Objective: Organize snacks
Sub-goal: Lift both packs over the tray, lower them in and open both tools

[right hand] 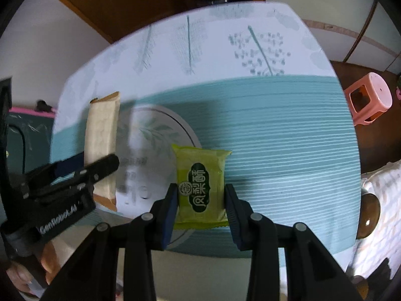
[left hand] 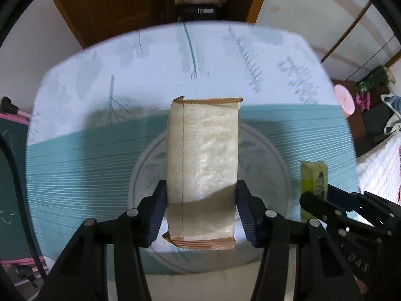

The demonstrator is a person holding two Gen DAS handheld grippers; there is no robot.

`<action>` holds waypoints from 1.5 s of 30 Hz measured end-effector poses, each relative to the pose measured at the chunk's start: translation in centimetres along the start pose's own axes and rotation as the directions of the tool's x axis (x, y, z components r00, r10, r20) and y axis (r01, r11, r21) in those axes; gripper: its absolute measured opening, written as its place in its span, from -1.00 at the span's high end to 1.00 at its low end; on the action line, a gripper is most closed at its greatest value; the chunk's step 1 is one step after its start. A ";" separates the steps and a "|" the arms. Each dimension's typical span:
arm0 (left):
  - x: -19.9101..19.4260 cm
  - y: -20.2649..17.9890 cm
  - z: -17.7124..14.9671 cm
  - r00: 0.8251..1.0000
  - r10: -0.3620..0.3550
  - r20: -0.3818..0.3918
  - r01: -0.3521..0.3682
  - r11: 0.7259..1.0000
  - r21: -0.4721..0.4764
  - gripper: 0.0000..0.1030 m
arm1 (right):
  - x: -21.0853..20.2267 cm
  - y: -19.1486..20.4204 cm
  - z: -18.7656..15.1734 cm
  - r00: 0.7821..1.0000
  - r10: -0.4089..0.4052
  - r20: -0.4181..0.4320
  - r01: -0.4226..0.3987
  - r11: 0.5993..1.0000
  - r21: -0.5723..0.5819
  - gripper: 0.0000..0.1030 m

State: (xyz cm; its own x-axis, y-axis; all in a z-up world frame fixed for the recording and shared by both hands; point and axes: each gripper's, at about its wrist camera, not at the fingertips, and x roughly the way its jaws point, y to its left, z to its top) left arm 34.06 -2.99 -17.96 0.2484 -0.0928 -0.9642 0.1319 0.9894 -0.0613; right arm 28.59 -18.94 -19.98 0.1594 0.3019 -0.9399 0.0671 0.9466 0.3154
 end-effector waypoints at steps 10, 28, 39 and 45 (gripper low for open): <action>-16.3 -0.9 -6.3 0.950 0.006 0.313 -0.038 0.994 0.098 -0.01 | -10.5 4.5 -4.4 0.978 0.060 0.201 -0.045 0.996 -0.080 0.29; -31.2 0.5 -21.5 0.858 -0.066 0.509 -0.011 0.989 0.145 -0.01 | -25.4 11.3 -17.7 0.876 0.141 0.460 0.011 0.951 -0.310 0.28; -27.6 0.4 -26.3 0.897 -0.082 0.433 0.034 0.993 0.116 -0.02 | -24.6 12.1 -22.2 0.877 0.109 0.467 0.063 0.940 -0.337 0.28; -25.7 0.1 -26.9 0.914 -0.043 0.404 0.009 0.996 0.086 -0.02 | -23.1 11.9 -23.1 0.885 0.090 0.456 0.073 0.942 -0.328 0.27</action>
State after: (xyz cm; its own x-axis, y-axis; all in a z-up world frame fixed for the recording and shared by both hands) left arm 1.85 2.54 -0.13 0.6088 -0.1726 -0.7743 0.2164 0.9752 -0.0472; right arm 2.98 -12.00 2.53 0.5966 0.3011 -0.7439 -0.2479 0.9508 0.1861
